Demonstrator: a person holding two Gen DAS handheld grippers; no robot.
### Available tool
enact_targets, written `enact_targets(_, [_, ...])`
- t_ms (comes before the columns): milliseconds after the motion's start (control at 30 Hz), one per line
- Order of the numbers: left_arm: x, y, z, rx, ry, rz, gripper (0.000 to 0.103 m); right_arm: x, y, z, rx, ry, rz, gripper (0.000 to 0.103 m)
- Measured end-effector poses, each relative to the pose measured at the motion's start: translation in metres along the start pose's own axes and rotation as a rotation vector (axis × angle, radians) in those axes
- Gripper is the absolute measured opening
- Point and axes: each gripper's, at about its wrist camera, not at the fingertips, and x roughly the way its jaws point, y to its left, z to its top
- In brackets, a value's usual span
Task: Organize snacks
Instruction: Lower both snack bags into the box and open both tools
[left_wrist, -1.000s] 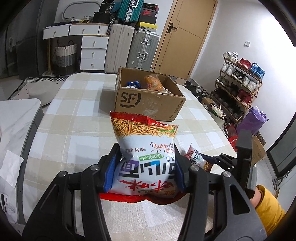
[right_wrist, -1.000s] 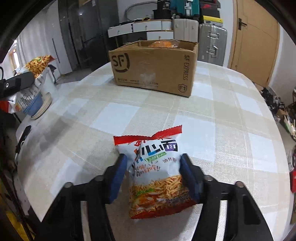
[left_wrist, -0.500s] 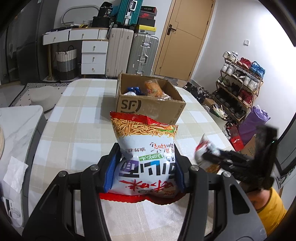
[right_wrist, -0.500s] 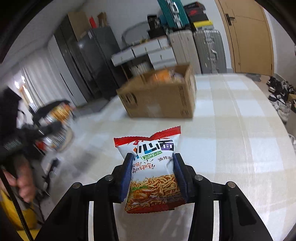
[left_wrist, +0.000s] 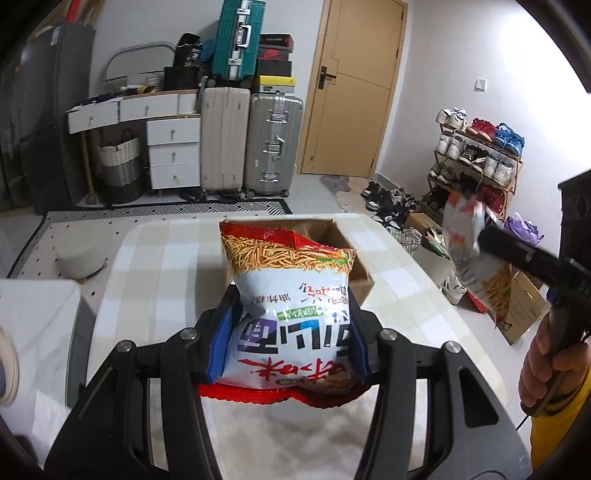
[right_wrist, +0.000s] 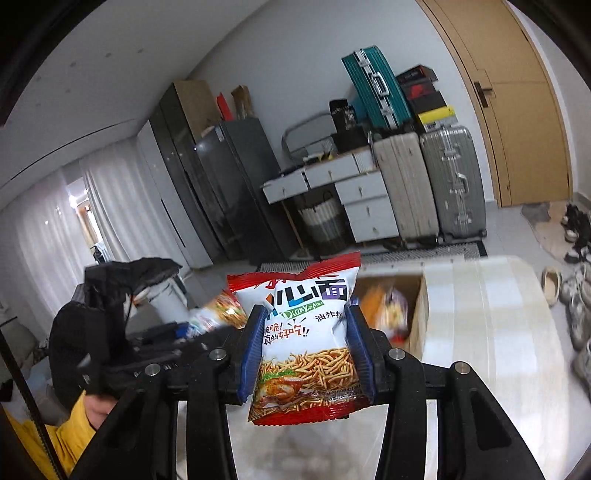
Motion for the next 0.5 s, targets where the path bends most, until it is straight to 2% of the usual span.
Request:
enact_targets(67, [0.016,0.001,0.018,-0.006,0.006,0.013,0.049,0.009,-0.002,0.017,-0.009,-0.006,-0.006,0.044])
enact_targets(233, [0.062,0.003,0.058,-0.024,0.041,-0.024,0.049,0.039,-0.016,0.054,0.010,-0.010,0.001,0.044])
enact_targets(500, [0.153,0.023,0.089,-0.076,0.126,-0.036,0.049,0.109,-0.063,0.071,0.123,0.038,-0.002,0.044])
